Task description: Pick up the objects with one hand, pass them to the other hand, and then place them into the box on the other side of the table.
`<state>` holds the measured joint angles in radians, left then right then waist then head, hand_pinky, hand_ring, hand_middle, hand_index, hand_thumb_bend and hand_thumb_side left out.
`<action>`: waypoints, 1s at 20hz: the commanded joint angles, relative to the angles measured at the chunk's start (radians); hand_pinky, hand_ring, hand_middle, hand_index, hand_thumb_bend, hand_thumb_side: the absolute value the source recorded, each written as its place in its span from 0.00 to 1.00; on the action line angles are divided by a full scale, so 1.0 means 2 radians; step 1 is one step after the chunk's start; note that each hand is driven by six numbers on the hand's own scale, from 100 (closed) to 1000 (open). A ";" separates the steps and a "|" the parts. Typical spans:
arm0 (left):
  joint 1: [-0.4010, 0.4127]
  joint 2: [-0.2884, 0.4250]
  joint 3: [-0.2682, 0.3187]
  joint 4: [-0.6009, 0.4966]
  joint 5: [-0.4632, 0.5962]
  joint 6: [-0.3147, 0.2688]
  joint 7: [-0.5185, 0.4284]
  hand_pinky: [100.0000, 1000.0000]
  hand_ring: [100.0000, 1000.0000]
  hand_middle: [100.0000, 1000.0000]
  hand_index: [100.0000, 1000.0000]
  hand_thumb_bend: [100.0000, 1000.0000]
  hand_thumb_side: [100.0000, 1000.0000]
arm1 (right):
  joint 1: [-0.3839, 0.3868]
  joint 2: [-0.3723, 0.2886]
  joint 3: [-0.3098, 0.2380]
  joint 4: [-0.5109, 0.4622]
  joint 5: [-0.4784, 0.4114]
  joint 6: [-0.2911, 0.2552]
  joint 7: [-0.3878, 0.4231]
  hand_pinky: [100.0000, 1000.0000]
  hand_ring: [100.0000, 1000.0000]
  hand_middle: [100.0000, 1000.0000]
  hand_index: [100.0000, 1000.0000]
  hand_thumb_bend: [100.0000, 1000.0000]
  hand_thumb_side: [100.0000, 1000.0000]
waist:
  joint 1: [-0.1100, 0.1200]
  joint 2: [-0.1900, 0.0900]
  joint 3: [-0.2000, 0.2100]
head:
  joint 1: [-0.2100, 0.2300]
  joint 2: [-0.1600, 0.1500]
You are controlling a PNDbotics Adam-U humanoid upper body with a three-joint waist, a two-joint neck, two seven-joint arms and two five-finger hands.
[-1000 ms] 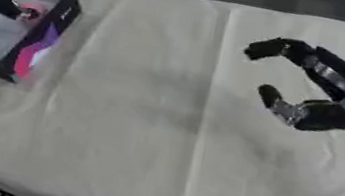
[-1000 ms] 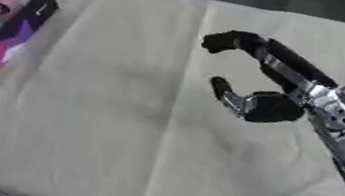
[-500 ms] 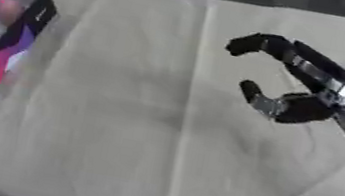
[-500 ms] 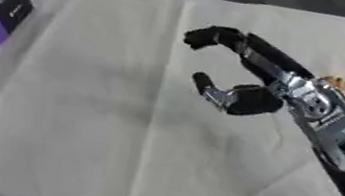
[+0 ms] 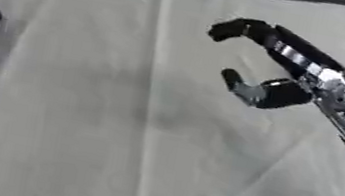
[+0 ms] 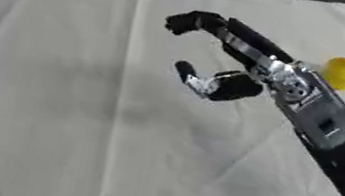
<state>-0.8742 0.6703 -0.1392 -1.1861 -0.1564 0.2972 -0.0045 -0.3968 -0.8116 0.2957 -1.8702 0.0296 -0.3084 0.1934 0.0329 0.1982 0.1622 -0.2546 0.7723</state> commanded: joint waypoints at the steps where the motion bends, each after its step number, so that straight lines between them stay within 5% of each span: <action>1: -0.003 0.026 0.011 -0.011 0.044 -0.012 0.020 0.76 0.66 0.69 0.79 0.00 0.70 | 0.006 -0.032 -0.021 -0.019 0.002 -0.001 0.001 0.96 0.84 0.82 0.91 0.00 0.20 | -0.007 -0.017 -0.002 | -0.008 -0.001; 9: 0.010 0.034 0.016 -0.032 0.101 -0.031 0.060 0.77 0.66 0.69 0.78 0.00 0.73 | 0.051 -0.082 -0.070 -0.036 -0.019 0.001 0.008 0.97 0.84 0.83 0.91 0.00 0.25 | -0.006 -0.020 -0.008 | -0.015 -0.001; 10: 0.011 0.034 0.017 -0.036 0.106 -0.033 0.063 0.77 0.66 0.69 0.78 0.00 0.73 | 0.058 -0.089 -0.078 -0.036 -0.030 0.002 0.013 0.97 0.85 0.83 0.91 0.00 0.32 | -0.006 -0.020 -0.008 | -0.016 -0.001; 13: 0.016 0.035 0.019 -0.048 0.120 -0.036 0.071 0.77 0.66 0.69 0.78 0.00 0.73 | 0.073 -0.109 -0.105 -0.031 -0.065 -0.001 0.035 0.97 0.85 0.83 0.91 0.00 0.29 | -0.005 -0.019 -0.008 | -0.018 -0.001; 20: 0.026 0.032 0.028 -0.080 0.147 -0.051 0.087 0.76 0.66 0.68 0.78 0.00 0.71 | 0.098 -0.154 -0.156 0.024 -0.118 -0.036 0.069 0.97 0.87 0.86 0.92 0.00 0.30 | -0.001 -0.013 -0.003 | -0.028 -0.001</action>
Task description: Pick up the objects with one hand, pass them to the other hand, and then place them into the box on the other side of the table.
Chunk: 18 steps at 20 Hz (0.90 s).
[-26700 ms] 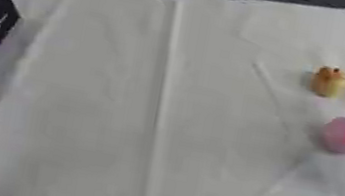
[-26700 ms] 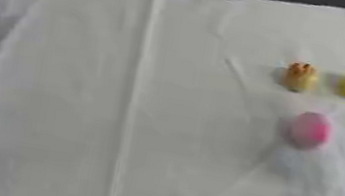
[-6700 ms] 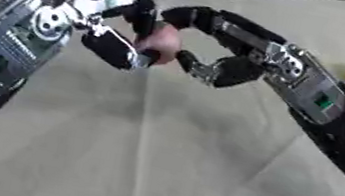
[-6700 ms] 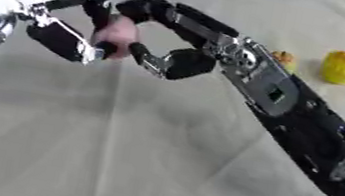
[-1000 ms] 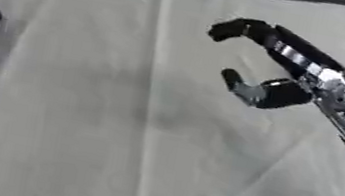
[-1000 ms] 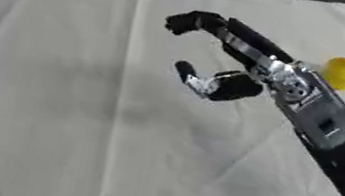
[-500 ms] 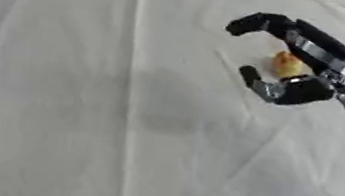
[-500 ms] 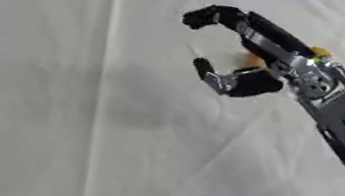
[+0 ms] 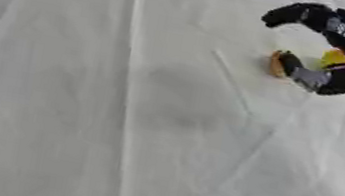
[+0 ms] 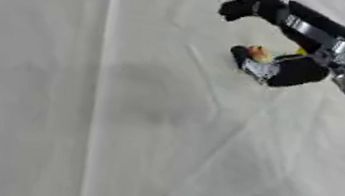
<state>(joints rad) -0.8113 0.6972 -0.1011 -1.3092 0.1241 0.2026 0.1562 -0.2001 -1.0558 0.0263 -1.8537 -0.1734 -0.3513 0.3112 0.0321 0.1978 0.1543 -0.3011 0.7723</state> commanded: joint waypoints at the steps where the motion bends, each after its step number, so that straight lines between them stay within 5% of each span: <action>1: -0.004 0.018 0.009 -0.025 0.009 -0.005 0.008 0.76 0.66 0.68 0.78 0.00 0.71 | 0.001 -0.037 -0.026 0.024 -0.022 -0.022 0.014 0.98 0.87 0.86 0.92 0.00 0.30 | 0.000 -0.011 0.003 | -0.006 -0.001; 9: 0.001 0.014 0.009 -0.077 0.022 -0.006 0.014 0.76 0.66 0.68 0.78 0.00 0.70 | 0.013 -0.064 -0.054 0.075 0.003 -0.071 0.023 0.97 0.89 0.87 0.94 0.00 0.26 | -0.002 0.003 0.019 | -0.026 -0.010; 18: 0.002 0.012 0.009 -0.098 0.021 0.003 0.012 0.77 0.66 0.68 0.78 0.00 0.70 | 0.023 -0.077 -0.074 0.133 0.065 -0.090 -0.002 0.96 0.89 0.87 0.94 0.00 0.20 | -0.005 0.021 0.033 | -0.040 -0.025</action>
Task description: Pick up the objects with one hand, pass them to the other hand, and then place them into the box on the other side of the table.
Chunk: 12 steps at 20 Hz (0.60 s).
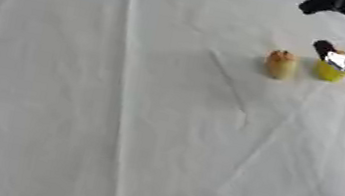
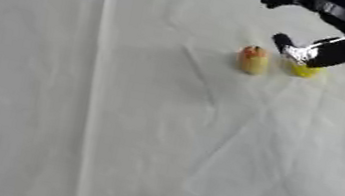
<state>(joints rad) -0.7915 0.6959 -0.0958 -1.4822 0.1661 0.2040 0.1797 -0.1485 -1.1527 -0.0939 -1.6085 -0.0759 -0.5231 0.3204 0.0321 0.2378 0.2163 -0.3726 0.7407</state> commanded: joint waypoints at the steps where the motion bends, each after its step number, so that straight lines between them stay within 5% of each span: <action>1: -0.009 0.013 0.006 -0.012 -0.001 0.003 -0.001 0.77 0.66 0.68 0.78 0.00 0.70 | -0.003 -0.029 -0.017 0.018 0.026 -0.005 -0.010 0.96 0.89 0.87 0.94 0.00 0.20 | -0.006 0.002 0.003 | -0.007 -0.009; 4: -0.009 0.014 0.006 -0.014 -0.002 0.005 -0.002 0.77 0.66 0.68 0.78 0.00 0.70 | -0.003 -0.033 -0.026 0.046 0.058 -0.008 -0.020 0.96 0.89 0.87 0.94 0.00 0.09 | -0.005 0.005 0.005 | -0.012 -0.012; 12: -0.004 0.018 0.006 -0.012 -0.006 0.008 -0.002 0.77 0.66 0.68 0.77 0.00 0.70 | 0.008 -0.039 -0.046 0.092 0.129 -0.013 -0.066 0.94 0.87 0.84 0.93 0.07 0.14 | -0.005 0.006 0.001 | -0.012 -0.012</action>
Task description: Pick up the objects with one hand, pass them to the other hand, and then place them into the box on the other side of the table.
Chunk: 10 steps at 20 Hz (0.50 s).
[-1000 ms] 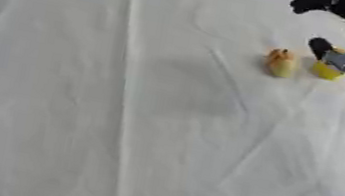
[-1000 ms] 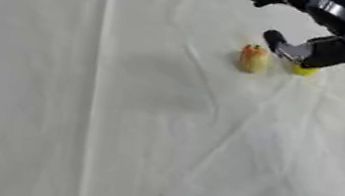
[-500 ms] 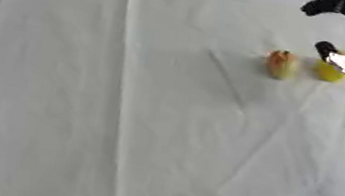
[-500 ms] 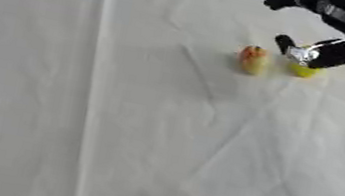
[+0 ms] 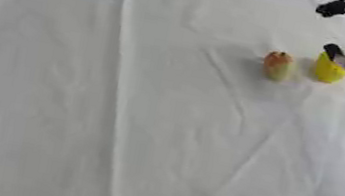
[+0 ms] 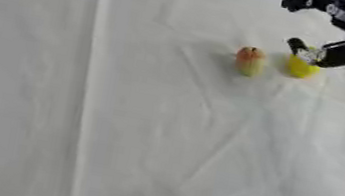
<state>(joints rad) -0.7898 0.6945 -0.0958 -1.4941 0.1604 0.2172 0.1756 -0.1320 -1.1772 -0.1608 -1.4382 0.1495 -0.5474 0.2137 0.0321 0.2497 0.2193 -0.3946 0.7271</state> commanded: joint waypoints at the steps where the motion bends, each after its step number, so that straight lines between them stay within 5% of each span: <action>1: -0.004 0.019 0.006 -0.006 -0.004 0.002 0.000 0.77 0.66 0.68 0.77 0.00 0.70 | 0.002 -0.027 -0.014 0.011 0.022 -0.002 -0.015 0.94 0.86 0.83 0.92 0.06 0.17 | -0.005 0.000 -0.001 | -0.001 -0.005; 6: -0.003 0.020 0.006 -0.004 -0.007 0.005 0.000 0.77 0.66 0.68 0.77 0.00 0.70 | 0.009 -0.026 -0.014 0.024 0.036 -0.007 -0.006 0.94 0.84 0.81 0.92 0.02 0.34 | -0.004 -0.001 -0.003 | 0.000 -0.005; 10: -0.004 0.020 0.006 -0.003 -0.009 0.007 -0.001 0.77 0.66 0.68 0.77 0.00 0.70 | 0.014 -0.025 -0.017 0.038 0.030 -0.010 0.013 0.94 0.83 0.80 0.91 0.15 0.19 | -0.003 0.000 -0.004 | -0.005 -0.005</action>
<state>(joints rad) -0.7833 0.6947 -0.0958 -1.4934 0.1466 0.2283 0.1724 -0.1025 -1.1778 -0.1748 -1.3675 0.2134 -0.5648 0.2286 0.0321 0.2497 0.2125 -0.3991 0.7270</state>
